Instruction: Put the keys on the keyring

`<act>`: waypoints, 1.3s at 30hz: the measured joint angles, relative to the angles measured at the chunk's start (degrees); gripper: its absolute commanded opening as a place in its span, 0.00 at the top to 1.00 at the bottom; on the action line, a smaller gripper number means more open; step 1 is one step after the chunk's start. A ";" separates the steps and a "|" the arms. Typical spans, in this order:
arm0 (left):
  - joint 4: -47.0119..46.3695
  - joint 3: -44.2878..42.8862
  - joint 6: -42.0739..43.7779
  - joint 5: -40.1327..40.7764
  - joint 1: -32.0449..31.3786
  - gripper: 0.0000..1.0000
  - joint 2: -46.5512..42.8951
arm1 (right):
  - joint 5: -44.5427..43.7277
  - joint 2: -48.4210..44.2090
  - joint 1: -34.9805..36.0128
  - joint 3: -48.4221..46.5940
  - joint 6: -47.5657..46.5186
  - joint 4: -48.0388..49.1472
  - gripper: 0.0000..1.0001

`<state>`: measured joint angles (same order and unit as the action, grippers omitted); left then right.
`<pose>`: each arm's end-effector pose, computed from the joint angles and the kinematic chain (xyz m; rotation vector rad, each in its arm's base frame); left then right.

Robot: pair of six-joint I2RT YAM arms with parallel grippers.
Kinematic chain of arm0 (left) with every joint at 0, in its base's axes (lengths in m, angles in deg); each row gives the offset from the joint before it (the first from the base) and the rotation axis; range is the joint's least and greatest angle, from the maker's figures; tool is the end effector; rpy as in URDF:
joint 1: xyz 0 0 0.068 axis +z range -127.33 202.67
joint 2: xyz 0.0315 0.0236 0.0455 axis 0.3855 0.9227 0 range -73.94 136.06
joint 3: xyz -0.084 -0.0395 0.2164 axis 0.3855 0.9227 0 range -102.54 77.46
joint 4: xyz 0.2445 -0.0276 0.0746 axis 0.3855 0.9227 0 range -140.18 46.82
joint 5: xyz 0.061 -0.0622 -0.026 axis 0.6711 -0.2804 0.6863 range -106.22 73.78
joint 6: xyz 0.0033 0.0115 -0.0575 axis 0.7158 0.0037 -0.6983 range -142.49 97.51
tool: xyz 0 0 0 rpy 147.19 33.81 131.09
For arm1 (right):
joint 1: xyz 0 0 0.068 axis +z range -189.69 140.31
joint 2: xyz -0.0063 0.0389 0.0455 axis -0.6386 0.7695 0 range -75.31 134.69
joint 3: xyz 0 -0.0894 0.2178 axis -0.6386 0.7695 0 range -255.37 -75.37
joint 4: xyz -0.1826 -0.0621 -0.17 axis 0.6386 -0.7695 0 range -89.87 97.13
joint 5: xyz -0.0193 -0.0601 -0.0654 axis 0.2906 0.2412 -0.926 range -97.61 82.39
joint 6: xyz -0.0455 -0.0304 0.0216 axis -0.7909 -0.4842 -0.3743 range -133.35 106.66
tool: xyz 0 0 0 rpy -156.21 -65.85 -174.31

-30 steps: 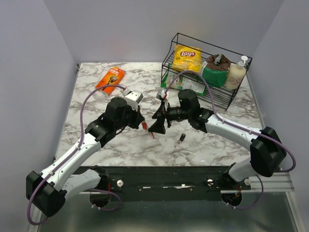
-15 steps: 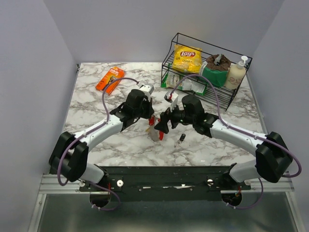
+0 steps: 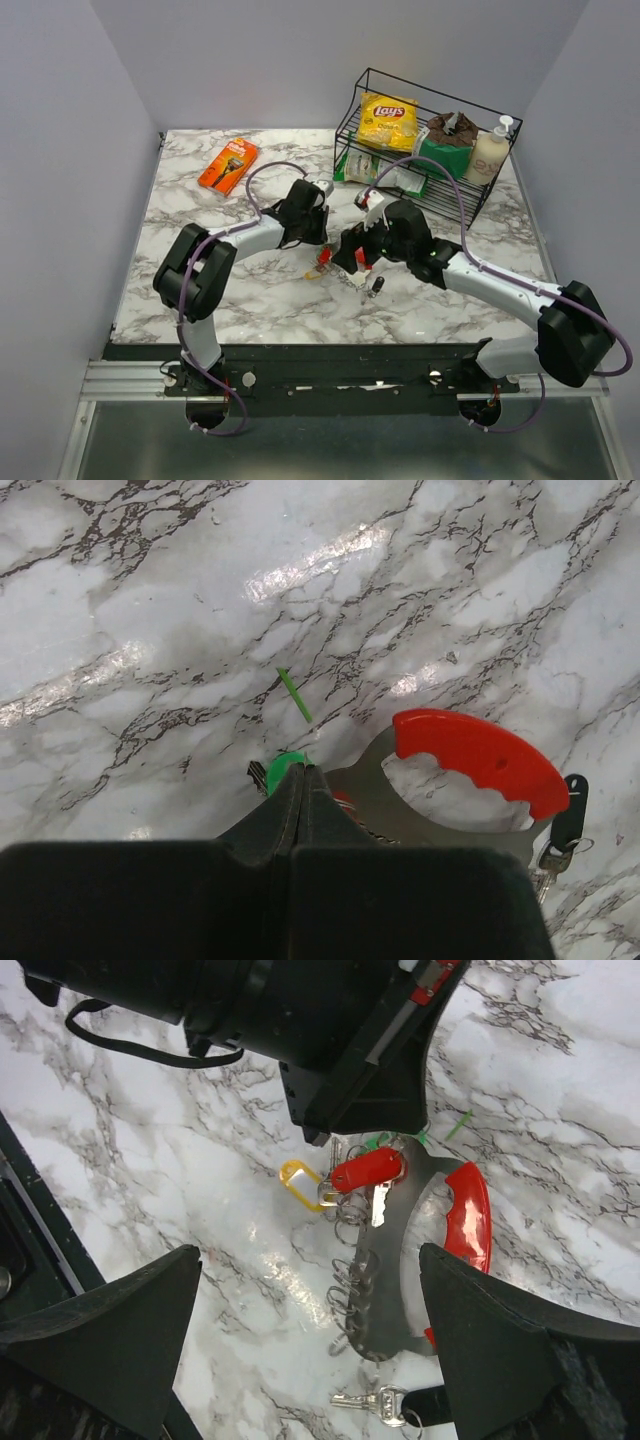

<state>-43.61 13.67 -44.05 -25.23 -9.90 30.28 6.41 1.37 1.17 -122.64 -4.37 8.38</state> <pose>0.3135 -0.2082 0.1367 0.3136 2.4531 -0.6166 0.2266 0.2097 0.2123 -0.7379 2.0104 0.7772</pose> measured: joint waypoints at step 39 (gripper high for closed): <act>-11.45 21.05 -6.16 -13.11 5.75 0.43 -15.26 | 4.59 7.82 -5.31 -1.53 3.54 -0.96 0.10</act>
<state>-55.06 34.72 -50.21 -38.35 -4.16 15.03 11.00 9.20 -4.14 -124.17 -0.83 7.42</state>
